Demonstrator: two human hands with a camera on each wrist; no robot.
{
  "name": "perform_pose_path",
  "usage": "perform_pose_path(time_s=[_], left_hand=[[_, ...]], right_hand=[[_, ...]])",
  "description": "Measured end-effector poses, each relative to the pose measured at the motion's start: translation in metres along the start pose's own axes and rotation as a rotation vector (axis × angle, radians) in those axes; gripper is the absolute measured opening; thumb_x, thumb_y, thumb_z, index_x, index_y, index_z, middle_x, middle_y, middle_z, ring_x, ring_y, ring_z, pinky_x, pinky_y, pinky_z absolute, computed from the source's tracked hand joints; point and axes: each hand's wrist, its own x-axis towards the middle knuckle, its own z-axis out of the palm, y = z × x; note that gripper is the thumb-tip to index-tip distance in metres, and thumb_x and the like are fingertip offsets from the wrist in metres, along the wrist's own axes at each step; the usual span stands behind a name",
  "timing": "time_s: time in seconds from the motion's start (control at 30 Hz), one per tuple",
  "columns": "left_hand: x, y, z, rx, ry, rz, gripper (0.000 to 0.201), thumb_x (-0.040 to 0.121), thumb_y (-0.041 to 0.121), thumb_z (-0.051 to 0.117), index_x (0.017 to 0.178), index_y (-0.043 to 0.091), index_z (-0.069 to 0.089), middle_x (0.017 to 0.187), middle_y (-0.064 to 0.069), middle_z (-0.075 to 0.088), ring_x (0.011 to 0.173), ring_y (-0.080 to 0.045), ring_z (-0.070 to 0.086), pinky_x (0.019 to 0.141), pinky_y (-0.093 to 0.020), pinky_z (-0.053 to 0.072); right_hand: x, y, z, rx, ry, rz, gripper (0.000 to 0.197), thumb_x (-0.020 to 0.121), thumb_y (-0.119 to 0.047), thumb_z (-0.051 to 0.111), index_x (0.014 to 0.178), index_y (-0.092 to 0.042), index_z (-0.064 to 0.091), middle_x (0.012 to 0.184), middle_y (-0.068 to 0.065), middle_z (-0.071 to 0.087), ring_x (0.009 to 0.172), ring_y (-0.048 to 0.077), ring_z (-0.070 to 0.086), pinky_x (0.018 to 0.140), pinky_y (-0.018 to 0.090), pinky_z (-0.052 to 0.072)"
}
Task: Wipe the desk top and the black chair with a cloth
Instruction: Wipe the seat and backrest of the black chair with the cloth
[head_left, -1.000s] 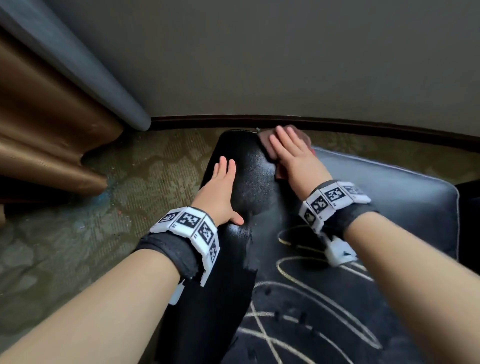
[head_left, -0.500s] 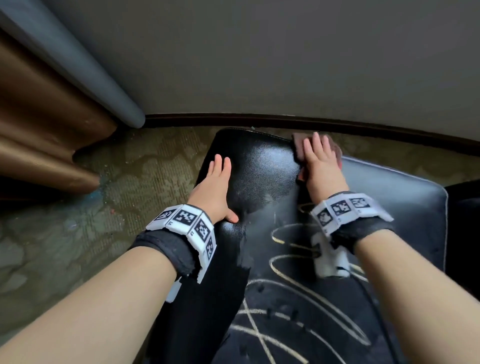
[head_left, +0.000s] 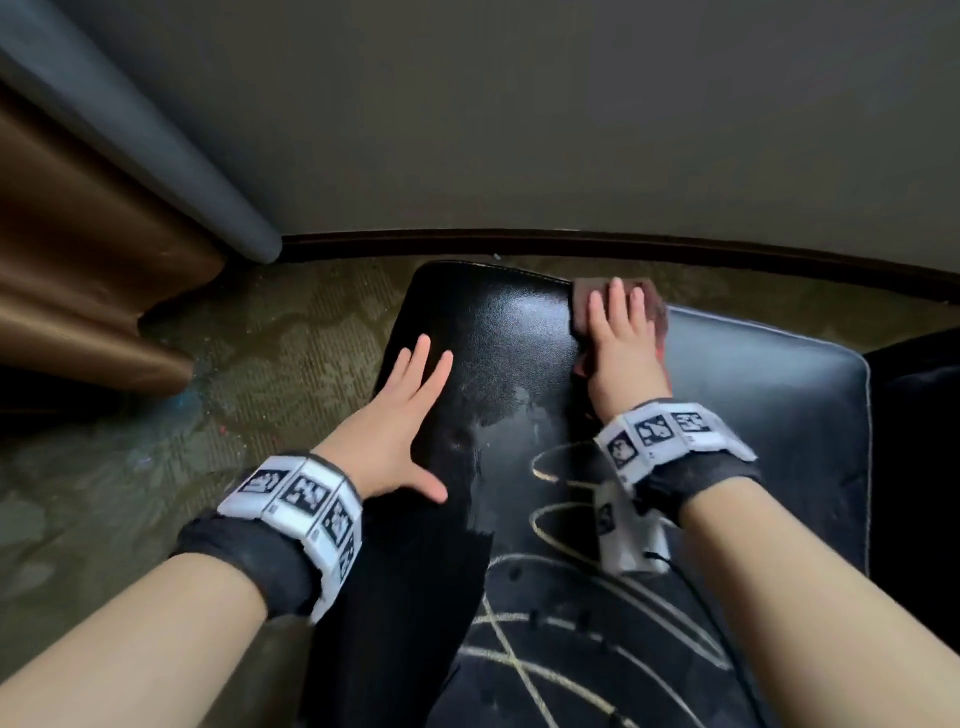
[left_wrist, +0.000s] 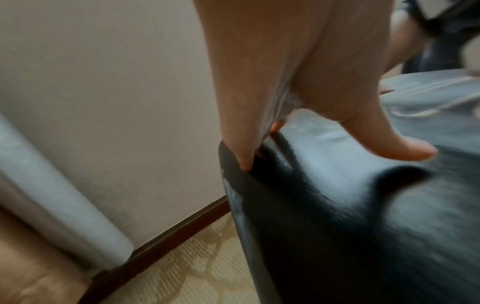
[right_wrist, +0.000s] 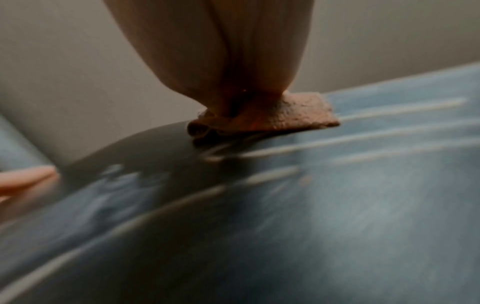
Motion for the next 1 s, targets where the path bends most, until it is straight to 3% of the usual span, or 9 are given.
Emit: perform_pose_path(time_s=[0.07,0.13,0.23,0.3,0.47,0.67,0.73,0.9,1.0], left_hand=[[-0.009,0.001,0.008,0.040,-0.007,0.002,0.137,0.062,0.035,0.085,0.143,0.029,-0.026,0.145,0.006,-0.043,0.131,-0.006,-0.034,0.103,-0.024,0.037],[-0.010,0.004,0.013,0.052,0.026,-0.012,0.138,0.062,0.032,0.086,0.145,0.027,-0.024,0.146,0.004,-0.042,0.134,-0.009,-0.033,0.106,-0.027,0.035],[-0.009,0.007,0.017,0.066,0.055,-0.049,0.139,0.061,0.030,0.086,0.147,0.022,-0.022,0.148,0.000,-0.040,0.140,-0.016,-0.028,0.111,-0.028,0.025],[-0.010,0.007,0.020,0.056,0.066,-0.067,0.138,0.061,0.030,0.086,0.147,0.022,-0.022,0.145,0.002,-0.042,0.140,-0.015,-0.028,0.111,-0.027,0.026],[-0.013,0.011,0.022,0.071,0.077,-0.105,0.138,0.061,0.028,0.087,0.147,0.024,-0.022,0.148,0.001,-0.040,0.141,-0.015,-0.026,0.107,-0.026,0.033],[-0.012,0.022,0.023,0.128,0.090,-0.171,0.138,0.063,0.025,0.086,0.146,0.020,-0.024,0.150,-0.004,-0.036,0.142,-0.019,-0.024,0.101,-0.029,0.041],[-0.012,0.023,0.024,0.125,0.098,-0.180,0.137,0.063,0.023,0.086,0.146,0.019,-0.023,0.151,-0.005,-0.035,0.143,-0.019,-0.023,0.105,-0.029,0.036],[-0.013,0.021,0.026,0.107,0.123,-0.177,0.129,0.069,0.015,0.081,0.147,0.020,-0.022,0.151,-0.004,-0.035,0.143,-0.018,-0.022,0.111,-0.030,0.032],[-0.013,0.023,0.026,0.106,0.101,-0.193,0.137,0.063,0.021,0.086,0.146,0.020,-0.023,0.151,-0.005,-0.035,0.143,-0.019,-0.022,0.109,-0.029,0.031]], right_hand=[[-0.013,-0.023,0.010,-0.009,-0.002,-0.055,0.076,0.087,-0.005,0.047,0.150,-0.008,0.004,0.157,0.014,-0.011,0.144,0.034,-0.010,0.116,0.041,-0.002],[-0.035,-0.045,0.029,0.009,0.048,-0.266,0.076,0.080,0.000,0.049,0.148,-0.002,0.016,0.156,0.020,0.003,0.143,0.038,-0.002,0.116,0.044,-0.001],[-0.067,-0.061,0.055,0.124,0.027,-0.452,0.056,0.081,-0.021,0.041,0.127,0.009,0.051,0.136,0.030,0.044,0.141,0.031,0.016,0.114,0.035,0.002],[-0.080,-0.064,0.063,0.111,0.007,-0.561,0.051,0.090,-0.027,0.035,0.120,0.007,0.058,0.130,0.026,0.052,0.136,0.030,0.024,0.112,0.034,0.004],[-0.068,-0.036,0.048,-0.052,0.014,-0.634,0.048,0.085,-0.018,0.033,0.119,-0.005,0.063,0.129,0.013,0.058,0.119,0.032,0.055,0.097,0.040,0.044],[-0.065,-0.044,0.039,0.020,0.166,-0.221,0.064,0.077,0.002,0.026,0.141,0.003,0.032,0.151,0.020,0.021,0.139,0.043,0.021,0.112,0.044,0.011],[-0.087,-0.066,0.054,0.080,0.146,-0.259,0.065,0.074,0.005,0.030,0.137,0.004,0.040,0.148,0.022,0.029,0.135,0.044,0.028,0.115,0.046,0.013],[-0.115,-0.055,0.079,0.021,0.002,-0.678,0.044,0.100,-0.018,0.022,0.125,-0.006,0.057,0.134,0.012,0.054,0.128,0.033,0.042,0.109,0.036,0.017],[-0.090,-0.032,0.059,0.036,0.044,-0.591,0.051,0.089,-0.023,0.031,0.128,-0.002,0.055,0.138,0.017,0.048,0.128,0.038,0.043,0.107,0.035,0.018]])
